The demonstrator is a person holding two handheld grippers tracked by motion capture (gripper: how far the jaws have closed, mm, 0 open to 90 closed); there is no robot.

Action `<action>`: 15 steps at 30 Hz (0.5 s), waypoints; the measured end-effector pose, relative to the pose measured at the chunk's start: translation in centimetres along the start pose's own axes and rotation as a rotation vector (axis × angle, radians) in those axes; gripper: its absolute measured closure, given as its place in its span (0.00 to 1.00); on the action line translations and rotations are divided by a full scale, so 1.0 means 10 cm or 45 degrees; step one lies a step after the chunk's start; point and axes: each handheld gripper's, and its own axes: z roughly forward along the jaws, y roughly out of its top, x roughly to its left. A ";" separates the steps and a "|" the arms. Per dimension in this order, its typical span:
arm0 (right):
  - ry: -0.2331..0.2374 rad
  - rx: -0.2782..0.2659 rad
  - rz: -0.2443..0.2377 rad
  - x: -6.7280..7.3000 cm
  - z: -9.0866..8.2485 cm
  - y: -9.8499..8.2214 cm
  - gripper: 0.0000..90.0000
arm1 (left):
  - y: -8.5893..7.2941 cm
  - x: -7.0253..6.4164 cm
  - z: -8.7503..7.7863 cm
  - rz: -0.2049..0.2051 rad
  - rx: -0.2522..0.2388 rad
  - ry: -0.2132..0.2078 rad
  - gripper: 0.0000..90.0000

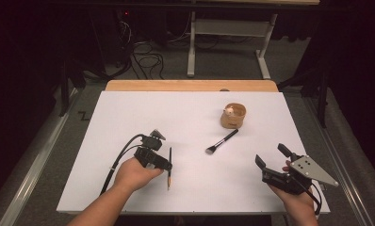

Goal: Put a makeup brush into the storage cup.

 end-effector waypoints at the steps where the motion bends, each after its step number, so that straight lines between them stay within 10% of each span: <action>1: 0.000 0.000 0.000 0.00 0.00 0.00 0.17 | 0.01 -0.01 0.01 0.004 0.004 -0.002 0.24; 15: 0.000 0.004 0.004 0.00 0.00 -0.01 0.17 | 0.07 -0.13 0.08 0.008 0.001 -0.008 0.37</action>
